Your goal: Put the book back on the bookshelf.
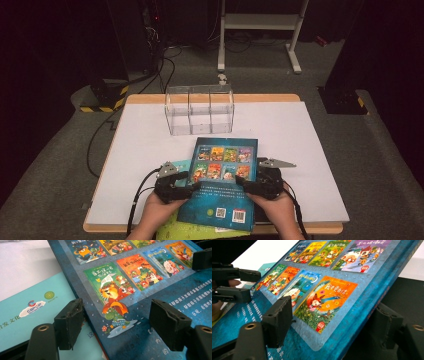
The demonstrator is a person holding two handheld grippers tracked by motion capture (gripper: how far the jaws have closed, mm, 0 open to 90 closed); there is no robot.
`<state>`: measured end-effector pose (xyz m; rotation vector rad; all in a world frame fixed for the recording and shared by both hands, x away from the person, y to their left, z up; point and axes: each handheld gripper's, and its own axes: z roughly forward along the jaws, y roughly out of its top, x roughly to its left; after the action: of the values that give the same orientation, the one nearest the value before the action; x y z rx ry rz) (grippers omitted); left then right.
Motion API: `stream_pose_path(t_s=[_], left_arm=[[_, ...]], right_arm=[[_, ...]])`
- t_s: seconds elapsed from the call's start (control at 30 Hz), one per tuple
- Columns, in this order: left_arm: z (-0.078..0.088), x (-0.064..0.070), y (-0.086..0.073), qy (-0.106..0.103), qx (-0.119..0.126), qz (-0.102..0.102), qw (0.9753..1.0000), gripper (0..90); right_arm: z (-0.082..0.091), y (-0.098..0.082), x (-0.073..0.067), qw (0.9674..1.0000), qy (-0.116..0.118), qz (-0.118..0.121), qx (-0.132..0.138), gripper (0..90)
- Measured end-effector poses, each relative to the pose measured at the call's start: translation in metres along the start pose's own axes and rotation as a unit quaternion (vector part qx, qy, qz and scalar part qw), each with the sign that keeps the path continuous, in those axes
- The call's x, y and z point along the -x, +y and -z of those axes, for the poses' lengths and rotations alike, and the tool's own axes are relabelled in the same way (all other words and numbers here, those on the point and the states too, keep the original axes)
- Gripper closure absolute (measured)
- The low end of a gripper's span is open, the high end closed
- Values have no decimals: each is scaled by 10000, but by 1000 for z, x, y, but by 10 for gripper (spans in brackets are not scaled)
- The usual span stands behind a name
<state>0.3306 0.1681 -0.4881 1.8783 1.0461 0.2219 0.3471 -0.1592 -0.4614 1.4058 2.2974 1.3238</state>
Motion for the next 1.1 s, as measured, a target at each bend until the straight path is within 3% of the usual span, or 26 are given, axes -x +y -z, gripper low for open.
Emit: stream_pose_path(t_s=[0.27, 0.73, 1.1], left_arm=[[0, 0, 0, 39, -14, -15, 10000, 279], [-1, -8, 0, -25, 14, 182, 9998, 149], [-4, -17, 4, -286, 86, 442, 9986, 125]], right_arm=[[5, -1, 3, 9999, 136, -91, 20, 402], [17, 1, -13, 9976, -179, 549, 389, 427], [24, 1, -21, 9941, -241, 856, 617, 431]])
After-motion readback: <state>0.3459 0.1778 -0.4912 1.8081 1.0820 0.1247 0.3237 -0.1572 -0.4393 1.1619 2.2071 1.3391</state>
